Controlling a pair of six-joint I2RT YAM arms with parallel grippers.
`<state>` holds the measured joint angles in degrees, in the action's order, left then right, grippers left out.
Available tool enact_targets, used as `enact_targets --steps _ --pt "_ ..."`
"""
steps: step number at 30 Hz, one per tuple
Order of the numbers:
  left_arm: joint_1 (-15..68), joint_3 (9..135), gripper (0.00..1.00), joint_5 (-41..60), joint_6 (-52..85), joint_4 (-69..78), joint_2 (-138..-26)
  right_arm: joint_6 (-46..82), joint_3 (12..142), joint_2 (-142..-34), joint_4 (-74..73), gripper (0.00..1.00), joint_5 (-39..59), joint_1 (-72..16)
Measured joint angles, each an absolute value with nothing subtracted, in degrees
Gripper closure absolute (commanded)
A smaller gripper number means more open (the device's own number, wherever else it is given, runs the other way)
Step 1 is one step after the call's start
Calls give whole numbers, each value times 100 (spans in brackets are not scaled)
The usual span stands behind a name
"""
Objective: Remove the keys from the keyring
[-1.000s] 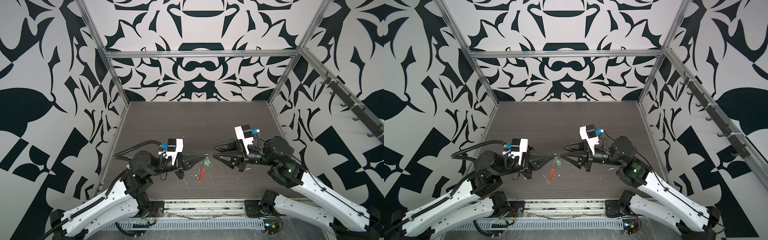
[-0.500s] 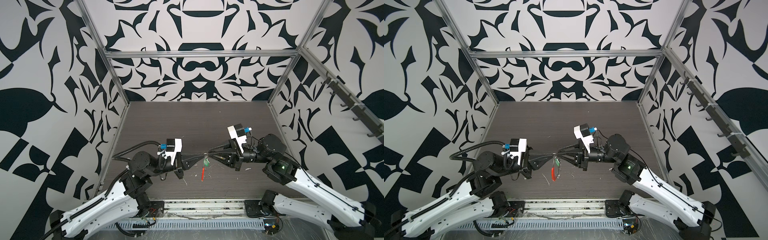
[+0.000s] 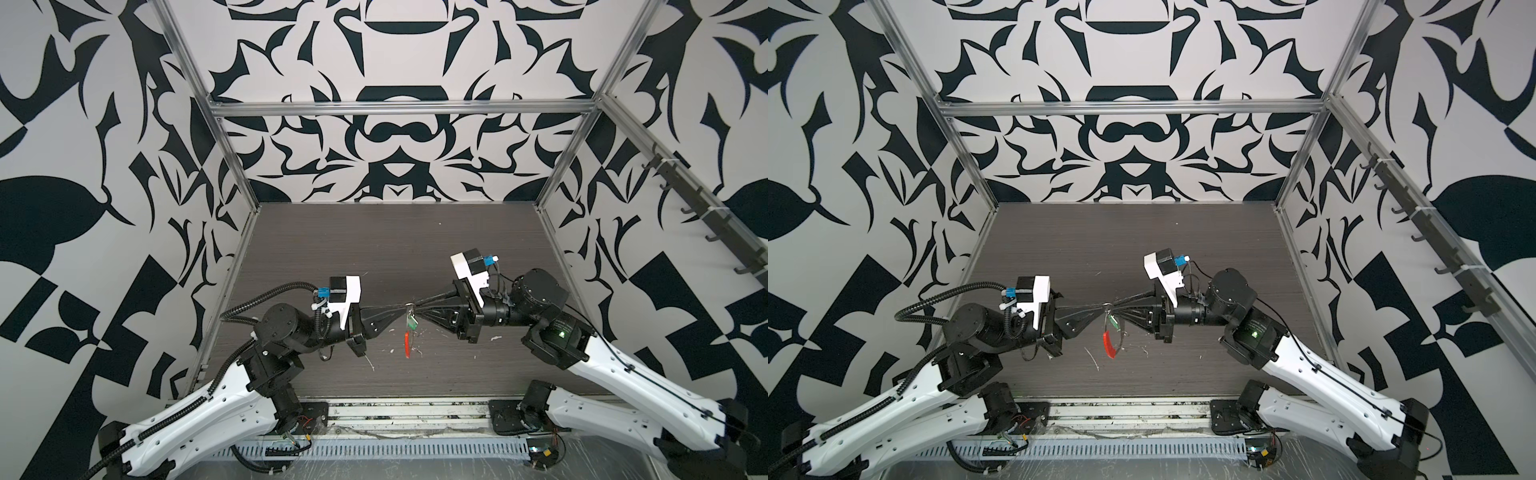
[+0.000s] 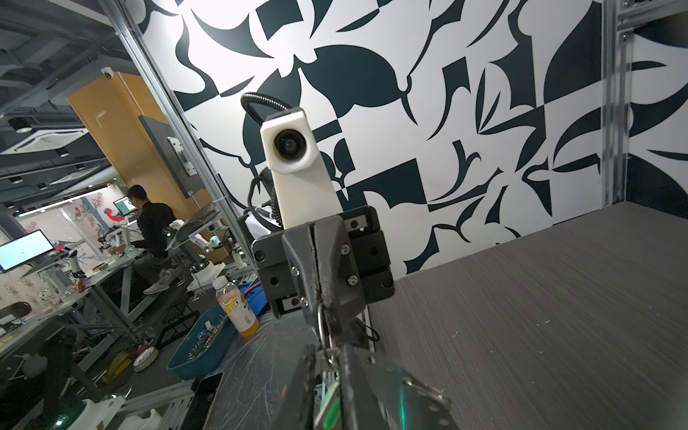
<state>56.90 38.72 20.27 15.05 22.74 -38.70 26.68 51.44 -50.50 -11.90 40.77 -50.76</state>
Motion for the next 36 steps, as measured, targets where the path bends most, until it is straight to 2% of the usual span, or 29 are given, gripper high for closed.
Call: enact_targets --steps 8,12,17,22,25,30,36 --pt "5690 3872 100 2029 1507 2296 -3896 2683 5144 -5146 -1192 89 4077 -5124" --pt "5690 3872 100 2027 1531 2298 -3898 2681 5144 -5144 -1188 100 4069 -5127" --pt "5690 3865 100 2008 1577 2303 -3903 2683 5146 -5144 -1151 100 4025 -5127" --pt "5690 3760 73 1837 1568 2141 -3791 2521 5374 -5142 -364 100 3828 -5144" --pt "5690 3743 64 1737 1507 1896 -3575 2231 5780 -5153 635 100 3638 -5148" --pt "5690 3909 59 1680 1411 1205 -3402 1708 6641 -5297 2067 100 3450 -5148" --pt "5690 4674 59 1892 1286 97 -3983 1118 7360 -5695 3450 100 3402 -5148"
